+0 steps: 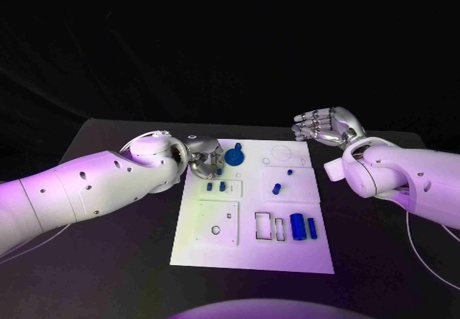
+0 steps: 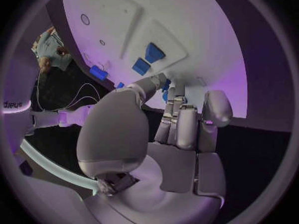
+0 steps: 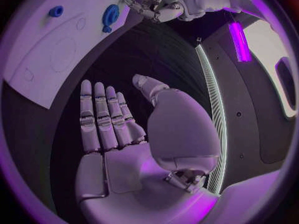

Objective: Assemble the parts on the task board

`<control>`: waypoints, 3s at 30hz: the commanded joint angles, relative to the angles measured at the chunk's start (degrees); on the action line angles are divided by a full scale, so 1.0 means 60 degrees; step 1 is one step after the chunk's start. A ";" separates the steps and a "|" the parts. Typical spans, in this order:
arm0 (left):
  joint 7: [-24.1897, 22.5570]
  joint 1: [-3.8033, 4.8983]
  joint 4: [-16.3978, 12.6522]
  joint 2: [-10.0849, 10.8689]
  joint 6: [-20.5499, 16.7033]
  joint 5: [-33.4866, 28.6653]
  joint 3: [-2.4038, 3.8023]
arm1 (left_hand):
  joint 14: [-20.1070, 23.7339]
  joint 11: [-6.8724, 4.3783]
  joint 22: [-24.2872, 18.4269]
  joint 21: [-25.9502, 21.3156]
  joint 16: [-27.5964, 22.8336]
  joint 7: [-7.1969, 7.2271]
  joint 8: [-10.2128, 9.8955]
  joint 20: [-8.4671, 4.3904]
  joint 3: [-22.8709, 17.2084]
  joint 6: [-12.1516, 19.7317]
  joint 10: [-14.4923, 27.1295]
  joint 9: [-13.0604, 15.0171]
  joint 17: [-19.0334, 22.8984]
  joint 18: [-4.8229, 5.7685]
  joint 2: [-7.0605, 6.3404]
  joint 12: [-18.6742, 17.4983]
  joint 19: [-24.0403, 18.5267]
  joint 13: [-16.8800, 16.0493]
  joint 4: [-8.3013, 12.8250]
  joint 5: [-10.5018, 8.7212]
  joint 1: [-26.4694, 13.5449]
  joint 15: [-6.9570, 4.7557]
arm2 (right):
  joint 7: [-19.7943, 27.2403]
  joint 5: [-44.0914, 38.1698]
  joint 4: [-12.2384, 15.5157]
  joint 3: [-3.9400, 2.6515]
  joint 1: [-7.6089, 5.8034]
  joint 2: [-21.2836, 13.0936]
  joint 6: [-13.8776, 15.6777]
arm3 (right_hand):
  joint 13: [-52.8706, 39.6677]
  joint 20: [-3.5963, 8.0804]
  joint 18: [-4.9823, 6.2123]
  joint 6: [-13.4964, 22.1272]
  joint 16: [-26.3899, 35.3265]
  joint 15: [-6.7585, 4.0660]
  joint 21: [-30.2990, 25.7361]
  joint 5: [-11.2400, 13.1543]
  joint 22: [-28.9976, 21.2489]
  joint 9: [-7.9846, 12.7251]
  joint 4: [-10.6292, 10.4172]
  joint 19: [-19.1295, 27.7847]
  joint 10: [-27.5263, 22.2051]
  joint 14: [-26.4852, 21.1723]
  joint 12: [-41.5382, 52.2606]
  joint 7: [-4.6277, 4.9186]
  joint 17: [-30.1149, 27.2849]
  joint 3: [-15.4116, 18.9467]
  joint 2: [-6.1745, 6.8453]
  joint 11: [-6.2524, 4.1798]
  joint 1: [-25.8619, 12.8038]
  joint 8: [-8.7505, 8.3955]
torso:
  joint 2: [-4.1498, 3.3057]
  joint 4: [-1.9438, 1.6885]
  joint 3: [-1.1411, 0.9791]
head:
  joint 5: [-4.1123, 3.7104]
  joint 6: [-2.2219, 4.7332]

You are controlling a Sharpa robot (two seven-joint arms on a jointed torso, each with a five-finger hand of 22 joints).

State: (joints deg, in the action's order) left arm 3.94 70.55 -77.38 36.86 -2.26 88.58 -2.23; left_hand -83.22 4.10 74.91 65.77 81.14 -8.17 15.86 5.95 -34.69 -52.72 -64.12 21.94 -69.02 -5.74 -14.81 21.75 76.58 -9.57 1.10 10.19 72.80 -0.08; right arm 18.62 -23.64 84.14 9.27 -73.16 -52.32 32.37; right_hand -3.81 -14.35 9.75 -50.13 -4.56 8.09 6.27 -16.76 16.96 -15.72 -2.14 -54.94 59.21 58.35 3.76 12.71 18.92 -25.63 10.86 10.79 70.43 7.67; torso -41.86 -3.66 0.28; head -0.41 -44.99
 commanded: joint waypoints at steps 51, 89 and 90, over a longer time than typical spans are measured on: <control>-0.3739 0.0094 -0.1482 0.2378 -0.1405 -1.3654 0.0399 | 0.2620 0.0148 -0.1293 -0.4810 -0.2220 -0.0087 0.0376 0.0216 0.1127 0.0174 0.0800 -0.0009 0.4657 -0.0773 0.0474 0.0574 -0.2357 -0.0424 -0.0414 0.1176 0.0178 0.0188 | -0.4285 -1.1496 0.0826 -0.0013 0.0147 -0.0313 -0.3207 | -0.0189 0.1357 -0.0882 -0.1337 -1.0702 -0.1283 1.1094 0.0573 0.9301 -0.0776 0.0918 -0.4284 0.1002 0.4708 -0.0007 -0.0657 0.7997 -0.0247 0.0505 -0.0901 0.0041 0.0598 | 0.0021 -0.0012 0.0008 | -0.0442 0.0259; -0.3651 0.0093 -0.1521 0.2487 -0.1382 -1.3695 0.0387 | 0.2602 0.0159 -0.1327 -0.4875 -0.2204 -0.0105 0.0359 0.0210 0.1117 0.0277 0.0847 -0.0013 0.4645 -0.0771 0.0460 0.0559 -0.2352 -0.0404 -0.0412 0.1149 0.0151 0.0190 | -0.4770 -1.1897 0.0800 -0.0014 0.0355 0.0107 -0.3362 | -0.0363 0.1415 -0.1183 -0.1833 -1.1947 -0.1394 1.2511 0.1368 1.0779 -0.1196 0.0648 -0.4859 0.1808 0.4715 0.0057 -0.0871 0.8625 -0.1924 0.0204 -0.1087 0.0307 0.0911 | 0.0021 0.0004 0.0003 | -0.0441 0.0141; -0.3646 0.0093 -0.1523 0.2488 -0.1382 -1.3694 0.0387 | 0.2602 0.0159 -0.1327 -0.4875 -0.2204 -0.0105 0.0359 0.0210 0.1117 0.0277 0.0847 -0.0013 0.4645 -0.0771 0.0460 0.0559 -0.2352 -0.0404 -0.0412 0.1149 0.0151 0.0190 | -0.4791 -1.1922 0.0801 -0.0014 0.0360 0.0117 -0.3383 | -0.0368 0.1418 -0.1184 -0.1832 -1.1946 -0.1398 1.2516 0.1386 1.0785 -0.1208 0.0651 -0.4860 0.1818 0.4712 0.0054 -0.0874 0.8614 -0.1927 0.0231 -0.1090 0.0299 0.0917 | 0.0019 0.0004 0.0003 | -0.0439 0.0129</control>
State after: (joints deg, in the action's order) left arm -17.41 71.07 -86.37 51.85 -11.44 6.82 0.06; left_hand -67.87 4.93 66.99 36.88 68.03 -8.80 17.93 7.38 -27.84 -51.52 -58.99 21.78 -41.20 -9.27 -12.01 24.80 62.85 -12.09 -1.19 17.30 74.26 0.94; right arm -9.15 -93.99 88.99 8.76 -71.63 -51.83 14.84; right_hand -6.05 -5.93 3.04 -60.71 -75.90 0.10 81.15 -8.75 74.93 -22.90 1.74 -83.63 69.73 83.93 3.94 7.46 70.62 -36.94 12.24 4.31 71.97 12.85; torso -41.74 -3.67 0.27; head -3.11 -44.09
